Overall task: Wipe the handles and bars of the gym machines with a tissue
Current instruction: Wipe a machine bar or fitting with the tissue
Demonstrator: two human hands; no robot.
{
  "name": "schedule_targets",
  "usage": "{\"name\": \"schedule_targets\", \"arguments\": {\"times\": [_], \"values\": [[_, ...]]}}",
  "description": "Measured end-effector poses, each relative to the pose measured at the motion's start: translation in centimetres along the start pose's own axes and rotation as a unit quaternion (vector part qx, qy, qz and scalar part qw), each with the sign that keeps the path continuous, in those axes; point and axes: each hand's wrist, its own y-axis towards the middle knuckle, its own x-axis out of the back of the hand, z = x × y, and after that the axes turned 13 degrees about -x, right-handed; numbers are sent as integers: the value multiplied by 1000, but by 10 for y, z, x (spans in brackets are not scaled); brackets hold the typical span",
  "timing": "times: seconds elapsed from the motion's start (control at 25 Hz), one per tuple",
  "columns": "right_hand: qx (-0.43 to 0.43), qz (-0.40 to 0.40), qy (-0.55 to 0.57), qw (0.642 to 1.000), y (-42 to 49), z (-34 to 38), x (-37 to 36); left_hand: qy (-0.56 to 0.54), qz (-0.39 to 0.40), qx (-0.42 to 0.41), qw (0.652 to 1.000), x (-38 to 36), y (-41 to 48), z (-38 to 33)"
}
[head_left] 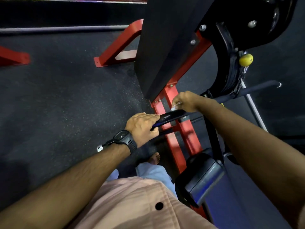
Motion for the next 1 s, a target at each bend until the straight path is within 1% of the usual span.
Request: {"name": "schedule_targets", "arguments": {"times": [0.04, 0.08, 0.12, 0.16, 0.24, 0.32, 0.36, 0.4, 0.44, 0.48, 0.52, 0.56, 0.6, 0.68, 0.72, 0.76, 0.8, 0.84, 0.88, 0.92, 0.96, 1.0], "values": [[-3, -26, 7, 1000, -2, -1, -4, -2, -1, 6, 1000, 0, 1, -1], [17, -48, 9, 999, -5, 2, -11, -4, 5, 10, 1000, 0, 1, -1], [37, -47, 8, 998, -8, 6, -17, -4, 10, 11, 1000, 0, 2, -2], [33, -39, 6, 999, -9, 7, -20, -3, 15, 9, 1000, 1, 3, -2], [-16, -54, -12, 998, -9, -13, -15, 4, 16, 0, 1000, 3, 6, -3], [-55, -107, -50, 991, -15, -35, -21, 17, 7, -17, 1000, 2, 4, -4], [-70, -135, -40, 988, -21, -35, -30, 21, 10, -23, 999, 1, 3, -5], [-74, -165, -5, 984, -29, -27, -45, 25, 17, -26, 999, 0, 3, -6], [-82, -212, 56, 972, -37, -13, -58, 27, 22, -29, 999, -1, 3, -6], [-98, -279, 134, 946, -44, 1, -68, 28, 23, -32, 999, -2, 3, -5], [-124, -350, 210, 905, -49, 10, -78, 27, 17, -37, 999, -2, 3, -4], [-166, -404, 274, 857, -54, 15, -86, 27, 14, -45, 999, -3, 5, -4], [-211, -436, 326, 812, -59, 23, -97, 30, 15, -54, 998, -4, 6, -3], [-261, -455, 409, 747, -62, 52, -120, 39, 19, -64, 997, -3, 7, -2], [-284, -452, 468, 705, -61, 69, -133, 40, 28, -79, 996, -4, 9, -2], [-311, -442, 544, 642, -60, 84, -140, 41, 35, -93, 994, -6, 11, -2], [-336, -415, 635, 559, -56, 95, -143, 43, 39, -102, 993, -7, 10, -1], [-343, -389, 718, 464, -49, 100, -141, 45, 43, -108, 992, -7, 9, 1], [-343, -384, 767, 383, -44, 100, -137, 47, 51, -109, 992, -7, 7, 2], [-347, -391, 786, 329, -38, 96, -134, 52, 59, -111, 991, -6, 7, 2], [-353, -396, 793, 301, -35, 95, -133, 57, 66, -112, 990, -6, 8, 2], [-350, -391, 803, 284, -34, 97, -133, 57, 72, -112, 989, -5, 8, 2]]}}
